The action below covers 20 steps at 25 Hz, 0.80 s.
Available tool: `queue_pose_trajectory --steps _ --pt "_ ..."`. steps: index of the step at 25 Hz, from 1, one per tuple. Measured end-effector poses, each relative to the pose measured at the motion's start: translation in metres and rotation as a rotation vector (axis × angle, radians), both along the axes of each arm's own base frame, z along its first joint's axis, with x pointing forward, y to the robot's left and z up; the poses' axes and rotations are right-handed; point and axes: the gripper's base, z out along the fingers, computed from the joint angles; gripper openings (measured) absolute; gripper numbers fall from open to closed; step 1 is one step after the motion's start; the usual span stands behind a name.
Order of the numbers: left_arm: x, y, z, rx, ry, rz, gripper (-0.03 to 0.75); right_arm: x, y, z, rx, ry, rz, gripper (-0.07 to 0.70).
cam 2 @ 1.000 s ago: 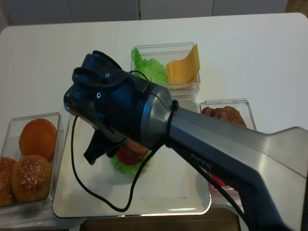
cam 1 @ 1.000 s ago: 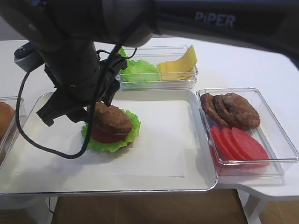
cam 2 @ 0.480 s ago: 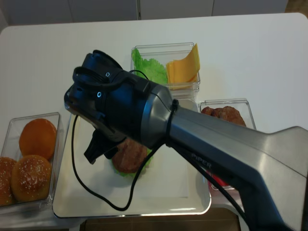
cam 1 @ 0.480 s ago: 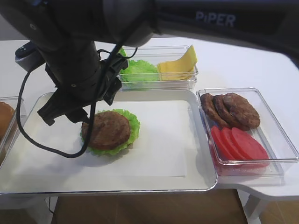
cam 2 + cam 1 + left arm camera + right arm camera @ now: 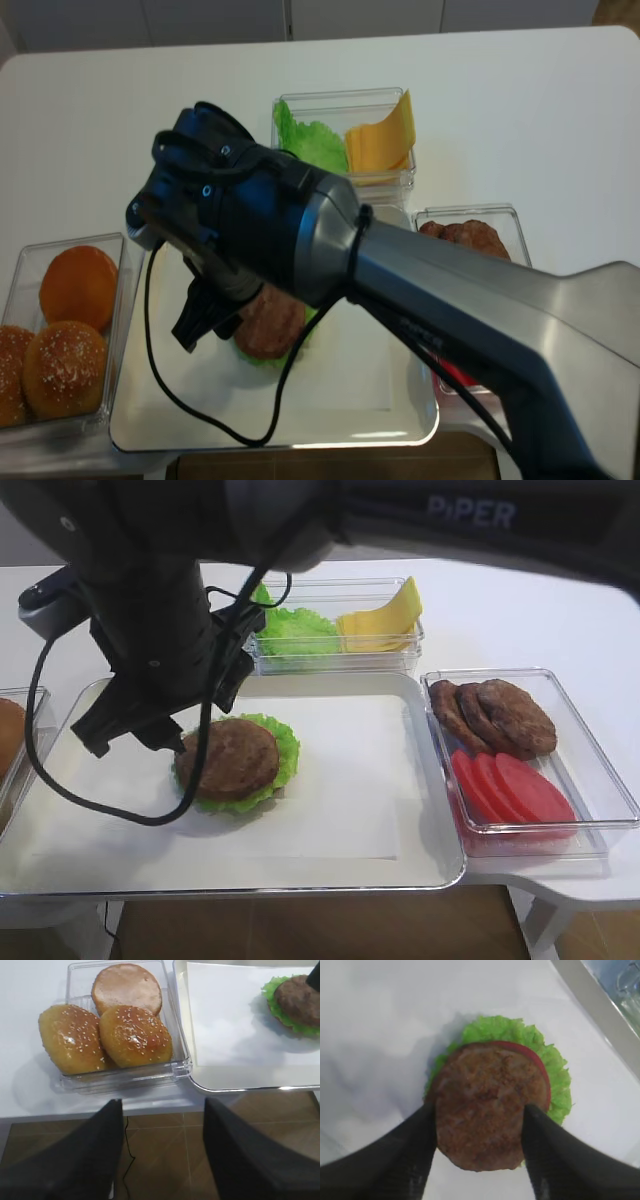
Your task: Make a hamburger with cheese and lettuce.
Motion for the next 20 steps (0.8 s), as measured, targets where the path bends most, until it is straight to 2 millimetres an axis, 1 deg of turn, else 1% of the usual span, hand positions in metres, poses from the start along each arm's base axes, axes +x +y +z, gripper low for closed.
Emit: queue_pose_trajectory --steps 3,6,11,14,17,18,20 --pt "0.000 0.000 0.000 0.000 0.000 0.000 0.382 0.007 -0.011 0.012 0.059 0.048 -0.025 0.409" --pt "0.000 0.000 0.000 0.000 0.000 0.000 0.382 0.025 -0.032 0.027 0.132 0.090 -0.086 0.408" --pt "0.000 0.000 0.000 0.000 0.000 0.000 0.382 0.070 -0.088 0.052 0.205 0.072 -0.228 0.408" --pt "0.000 0.000 0.000 0.000 0.000 0.000 0.382 0.089 -0.125 0.062 0.235 0.071 -0.307 0.408" --pt "0.000 0.000 0.000 0.000 0.000 0.000 0.382 0.102 -0.160 0.061 0.245 0.096 -0.386 0.408" --pt "0.000 0.000 0.000 0.000 0.000 0.000 0.382 0.106 -0.176 0.059 0.241 0.102 -0.422 0.408" --pt "0.000 0.000 0.000 0.000 0.000 0.000 0.382 0.108 -0.198 0.055 0.228 0.116 -0.468 0.408"
